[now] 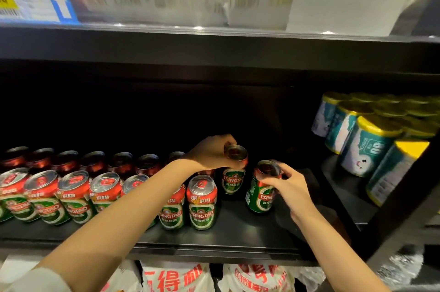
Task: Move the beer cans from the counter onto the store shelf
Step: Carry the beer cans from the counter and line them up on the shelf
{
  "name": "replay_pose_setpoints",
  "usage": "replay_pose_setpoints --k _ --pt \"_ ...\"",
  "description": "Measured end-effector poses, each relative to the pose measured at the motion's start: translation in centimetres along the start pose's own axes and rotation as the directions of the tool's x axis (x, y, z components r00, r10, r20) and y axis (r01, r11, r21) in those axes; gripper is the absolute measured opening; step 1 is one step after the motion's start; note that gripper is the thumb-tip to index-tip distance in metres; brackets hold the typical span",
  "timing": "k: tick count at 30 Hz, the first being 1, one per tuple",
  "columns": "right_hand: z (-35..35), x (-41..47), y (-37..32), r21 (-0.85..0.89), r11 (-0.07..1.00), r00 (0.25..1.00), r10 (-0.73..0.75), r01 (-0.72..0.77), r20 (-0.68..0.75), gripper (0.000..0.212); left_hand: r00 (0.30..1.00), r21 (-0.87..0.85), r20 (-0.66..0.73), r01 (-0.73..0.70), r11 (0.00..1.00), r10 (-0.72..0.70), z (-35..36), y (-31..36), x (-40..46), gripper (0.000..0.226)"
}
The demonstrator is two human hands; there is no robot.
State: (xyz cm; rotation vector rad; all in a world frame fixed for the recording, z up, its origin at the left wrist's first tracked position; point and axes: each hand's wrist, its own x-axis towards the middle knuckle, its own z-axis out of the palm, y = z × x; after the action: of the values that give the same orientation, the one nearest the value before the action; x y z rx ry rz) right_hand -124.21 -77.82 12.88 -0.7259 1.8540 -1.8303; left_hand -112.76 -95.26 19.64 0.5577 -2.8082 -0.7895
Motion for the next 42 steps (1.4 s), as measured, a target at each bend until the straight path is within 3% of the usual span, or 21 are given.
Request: replay_pose_setpoints --k 17,23,29,35,42 --pt "2.1 3.4 1.8 -0.085 0.995 0.998 -0.046 0.043 -0.042 0.06 0.994 0.096 0.108 -0.023 0.995 0.013 1.0 -2.4 1.6 0.052" --pt "2.3 3.1 2.1 -0.122 0.989 0.996 -0.081 0.084 0.03 0.055 0.993 0.0 0.117 -0.023 1.0 0.023 1.7 -3.3 1.6 0.05" --pt "0.6 1.6 4.5 -0.194 0.981 0.98 0.027 0.012 0.197 0.078 0.995 -0.046 0.092 -0.031 0.998 0.035 2.1 -4.0 1.7 0.051" --pt "0.5 1.0 6.5 -0.327 0.944 0.988 0.002 0.05 0.156 0.057 0.998 -0.057 0.055 -0.016 0.998 0.019 2.3 -4.4 1.7 0.053" --pt "0.6 1.0 6.9 -0.341 0.938 0.994 -0.024 0.06 0.109 0.063 0.999 -0.076 0.046 -0.017 0.997 0.02 2.2 -4.4 1.5 0.052"
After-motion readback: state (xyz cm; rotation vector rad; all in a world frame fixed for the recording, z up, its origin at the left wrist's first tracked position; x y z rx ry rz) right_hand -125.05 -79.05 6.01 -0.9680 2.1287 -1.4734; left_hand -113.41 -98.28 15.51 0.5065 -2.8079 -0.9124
